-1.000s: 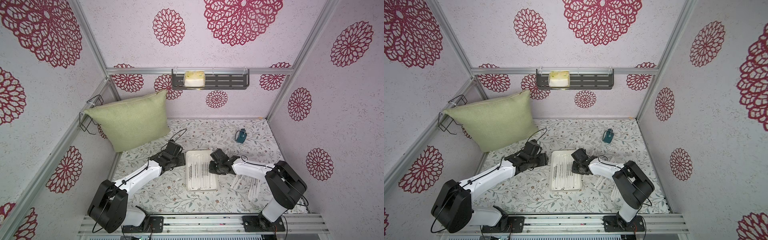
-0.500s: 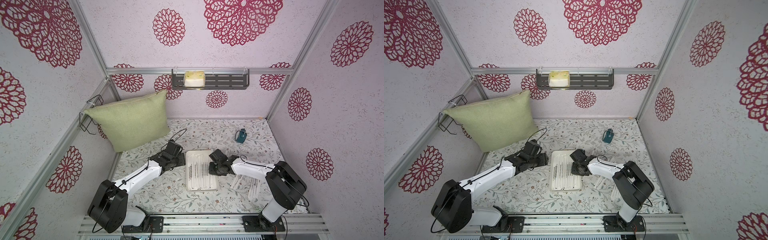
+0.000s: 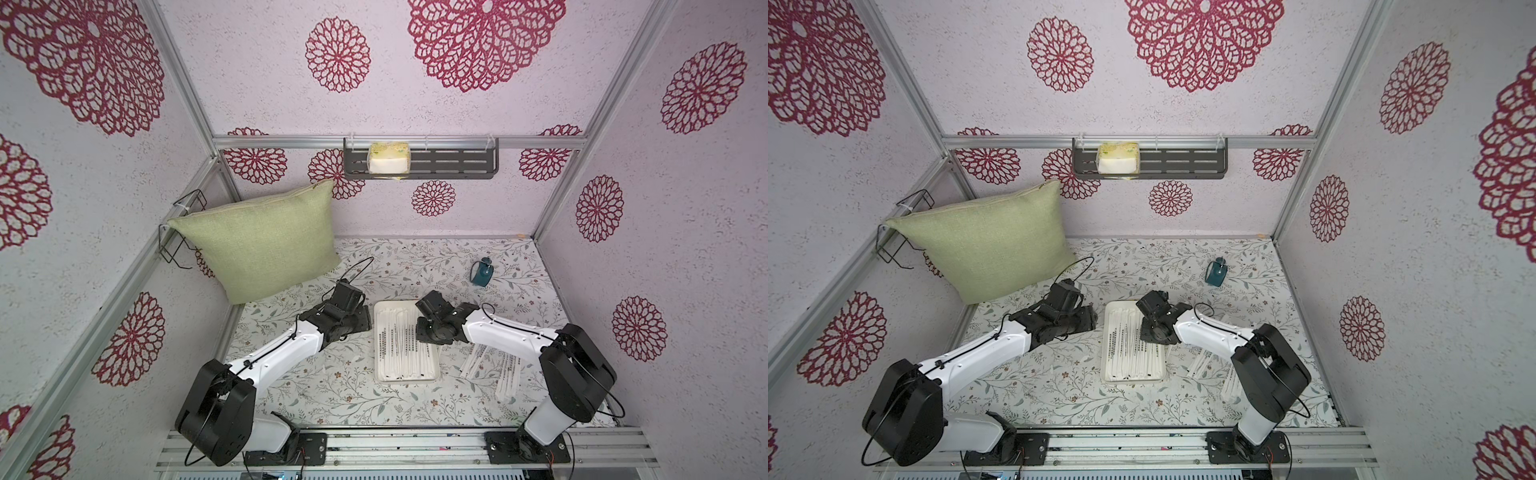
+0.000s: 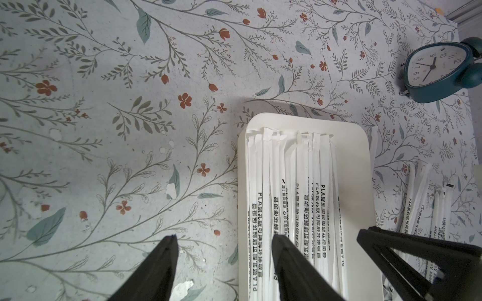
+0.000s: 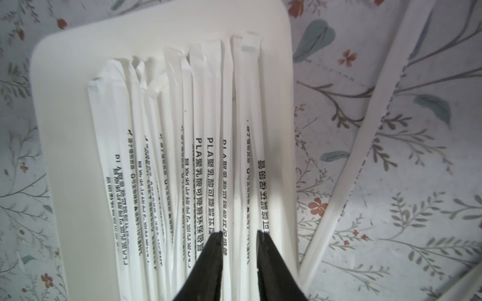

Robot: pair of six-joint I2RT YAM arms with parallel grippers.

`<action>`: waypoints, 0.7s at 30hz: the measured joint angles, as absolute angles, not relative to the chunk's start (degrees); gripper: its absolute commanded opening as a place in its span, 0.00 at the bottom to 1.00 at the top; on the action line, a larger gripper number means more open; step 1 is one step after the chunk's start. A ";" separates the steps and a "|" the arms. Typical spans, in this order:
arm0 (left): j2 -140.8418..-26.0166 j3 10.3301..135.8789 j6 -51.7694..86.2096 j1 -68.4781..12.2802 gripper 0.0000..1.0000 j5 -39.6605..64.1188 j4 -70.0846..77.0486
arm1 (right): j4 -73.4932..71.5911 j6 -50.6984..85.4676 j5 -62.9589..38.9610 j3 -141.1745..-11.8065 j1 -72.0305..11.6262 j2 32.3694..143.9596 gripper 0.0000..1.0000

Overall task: Put the straws into the storage box
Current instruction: Pick up the straw from the center of the board.

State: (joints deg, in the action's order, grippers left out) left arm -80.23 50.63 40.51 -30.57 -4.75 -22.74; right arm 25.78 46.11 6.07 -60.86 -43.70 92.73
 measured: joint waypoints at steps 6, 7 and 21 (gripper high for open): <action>-80.29 52.27 39.38 -30.89 0.65 -4.73 -23.66 | 23.18 46.13 6.76 -55.90 -35.88 87.18 0.34; -80.47 53.15 38.96 -31.18 0.65 -4.80 -23.92 | 22.83 46.11 6.90 -54.85 -34.11 87.22 0.35; -85.95 56.42 38.11 -37.56 0.65 -4.03 -23.27 | 15.90 46.17 7.57 -52.80 -32.25 97.03 0.22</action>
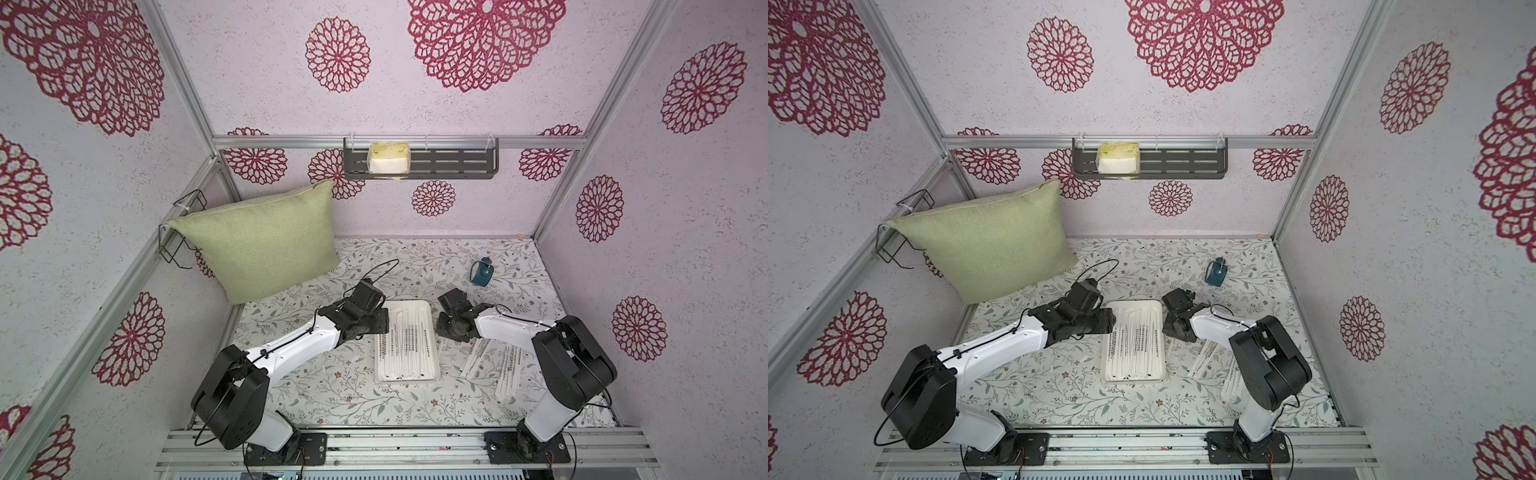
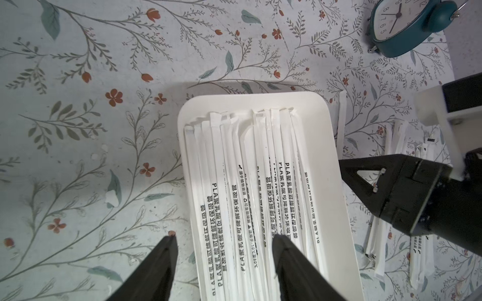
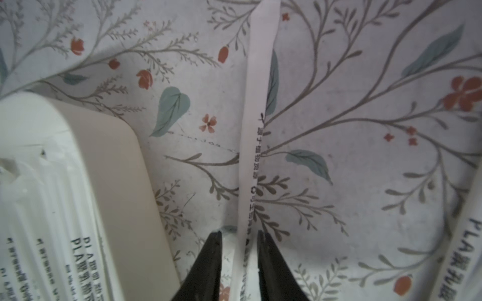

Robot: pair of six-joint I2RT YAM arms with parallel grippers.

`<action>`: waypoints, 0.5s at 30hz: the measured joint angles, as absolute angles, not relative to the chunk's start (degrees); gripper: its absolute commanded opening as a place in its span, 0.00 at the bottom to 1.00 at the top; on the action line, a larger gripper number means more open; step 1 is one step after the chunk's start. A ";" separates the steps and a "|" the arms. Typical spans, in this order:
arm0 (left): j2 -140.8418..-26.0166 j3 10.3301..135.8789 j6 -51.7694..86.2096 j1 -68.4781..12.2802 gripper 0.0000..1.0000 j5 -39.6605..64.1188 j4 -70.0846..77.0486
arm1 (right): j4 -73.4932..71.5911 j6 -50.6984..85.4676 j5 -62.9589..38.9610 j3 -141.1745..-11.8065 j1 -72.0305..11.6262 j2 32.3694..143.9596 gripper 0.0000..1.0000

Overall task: Put the straws into the storage box
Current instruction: Pick up the straw from the center of the board, then place the straw in the storage box.

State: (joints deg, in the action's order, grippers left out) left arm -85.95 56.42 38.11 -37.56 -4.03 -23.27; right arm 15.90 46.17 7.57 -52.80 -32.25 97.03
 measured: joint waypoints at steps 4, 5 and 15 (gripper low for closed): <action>-84.60 54.70 38.22 -36.10 0.65 -4.23 -23.14 | 15.33 45.56 7.94 -52.77 -32.25 97.10 0.13; -83.81 53.89 38.30 -35.27 0.65 -4.05 -23.16 | 15.49 45.12 8.12 -52.82 -32.25 97.03 0.12; -72.66 47.94 38.61 -23.73 0.65 -4.56 -25.21 | 26.89 41.17 11.55 -72.75 -41.89 95.90 0.11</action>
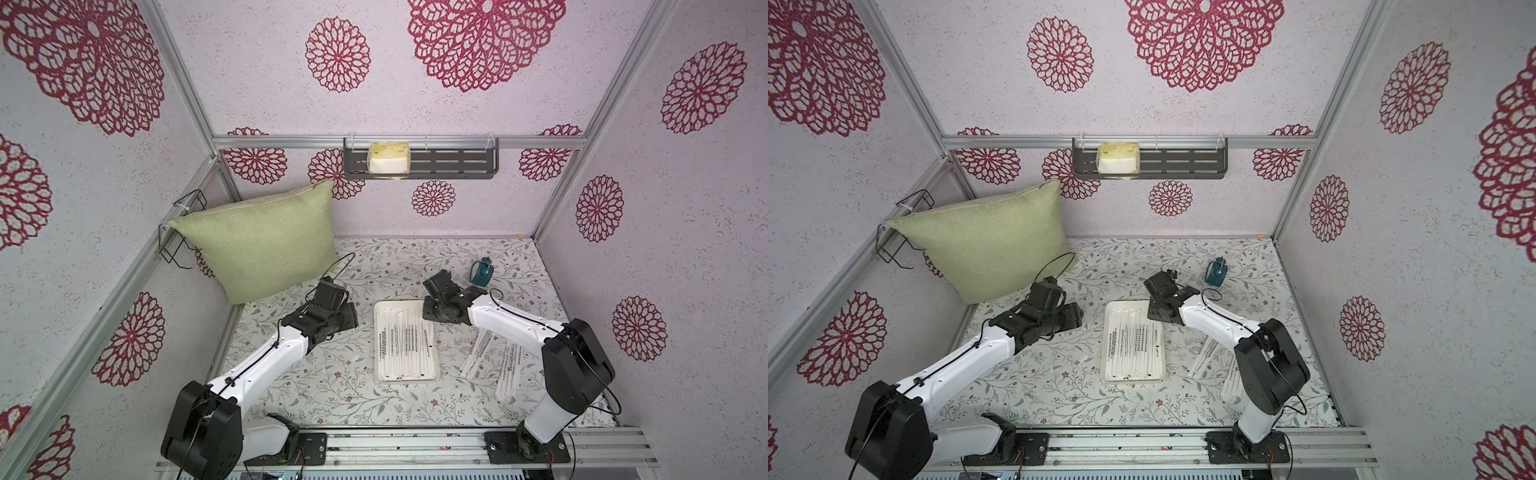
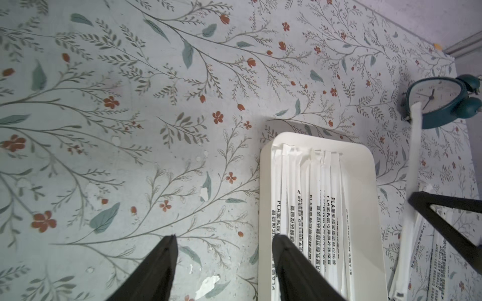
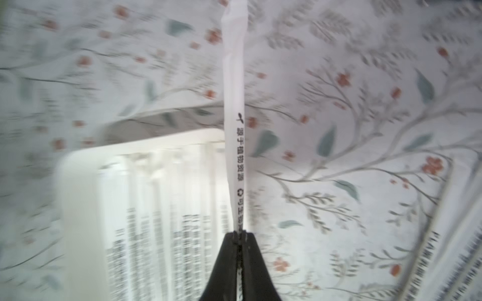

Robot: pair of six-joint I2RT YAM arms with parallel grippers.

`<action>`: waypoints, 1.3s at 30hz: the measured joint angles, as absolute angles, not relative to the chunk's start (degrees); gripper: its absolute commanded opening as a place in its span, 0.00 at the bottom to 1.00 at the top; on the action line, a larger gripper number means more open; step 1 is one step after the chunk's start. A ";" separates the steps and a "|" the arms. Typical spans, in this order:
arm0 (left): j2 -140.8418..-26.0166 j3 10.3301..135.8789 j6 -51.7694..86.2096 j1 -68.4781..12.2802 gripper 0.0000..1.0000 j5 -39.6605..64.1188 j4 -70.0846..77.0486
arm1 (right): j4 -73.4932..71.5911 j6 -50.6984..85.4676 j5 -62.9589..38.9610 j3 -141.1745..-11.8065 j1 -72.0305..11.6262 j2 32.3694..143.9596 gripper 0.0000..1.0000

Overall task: Put the straws into the storage box
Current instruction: Place the straw in the storage box.

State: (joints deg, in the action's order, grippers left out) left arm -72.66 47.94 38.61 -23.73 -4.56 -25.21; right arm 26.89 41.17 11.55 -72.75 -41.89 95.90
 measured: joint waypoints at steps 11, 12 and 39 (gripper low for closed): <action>-70.30 45.89 40.73 -21.43 0.65 -3.86 -26.72 | 15.53 49.43 1.17 -73.36 -53.04 105.32 0.11; -70.30 45.89 40.77 -21.43 0.65 -3.70 -26.79 | 14.96 50.26 0.51 -72.49 -53.04 106.21 0.11; -69.45 44.97 41.52 -21.43 0.64 -3.25 -28.18 | 14.26 53.58 -4.62 -70.04 -52.10 105.86 0.30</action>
